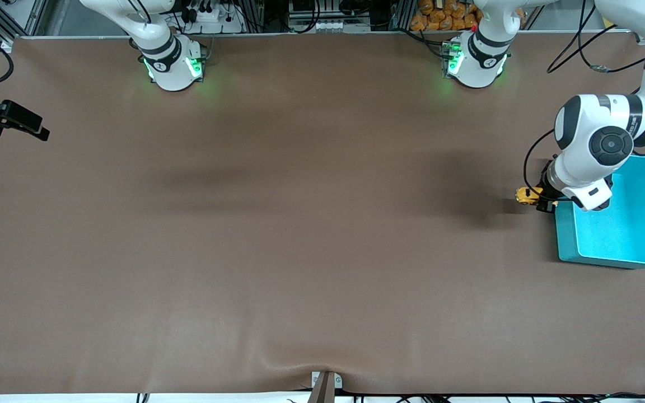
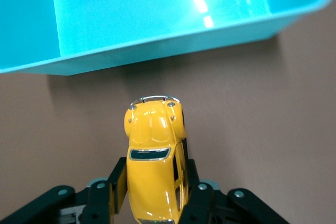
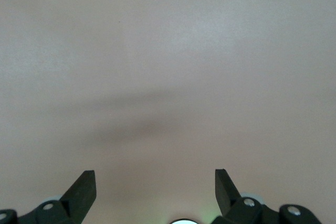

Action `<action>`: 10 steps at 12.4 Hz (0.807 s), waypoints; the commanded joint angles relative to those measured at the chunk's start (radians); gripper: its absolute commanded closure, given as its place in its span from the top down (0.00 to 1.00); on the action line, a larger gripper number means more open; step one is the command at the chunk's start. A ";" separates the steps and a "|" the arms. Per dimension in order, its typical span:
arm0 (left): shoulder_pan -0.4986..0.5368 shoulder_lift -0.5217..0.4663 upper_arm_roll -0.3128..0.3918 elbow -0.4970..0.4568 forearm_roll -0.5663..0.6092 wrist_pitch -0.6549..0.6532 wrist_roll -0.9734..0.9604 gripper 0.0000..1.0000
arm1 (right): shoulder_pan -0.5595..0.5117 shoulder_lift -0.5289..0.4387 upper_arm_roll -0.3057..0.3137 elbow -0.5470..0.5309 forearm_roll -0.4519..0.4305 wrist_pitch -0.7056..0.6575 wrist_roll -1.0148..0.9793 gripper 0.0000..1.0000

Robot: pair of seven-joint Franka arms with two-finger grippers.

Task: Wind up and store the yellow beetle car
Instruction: 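Lift the yellow car with the left gripper over the turquoise bin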

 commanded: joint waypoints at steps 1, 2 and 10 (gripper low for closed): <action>0.009 -0.058 -0.010 0.037 0.020 -0.119 0.236 0.01 | 0.010 -0.002 -0.018 0.002 0.014 -0.004 -0.004 1.00; 0.020 -0.083 -0.006 0.034 0.021 -0.123 0.353 0.01 | 0.000 -0.004 -0.018 0.002 0.016 -0.005 -0.004 1.00; 0.338 -0.052 -0.007 0.082 0.118 -0.054 1.208 0.02 | -0.011 -0.001 -0.020 -0.007 0.023 -0.008 -0.004 1.00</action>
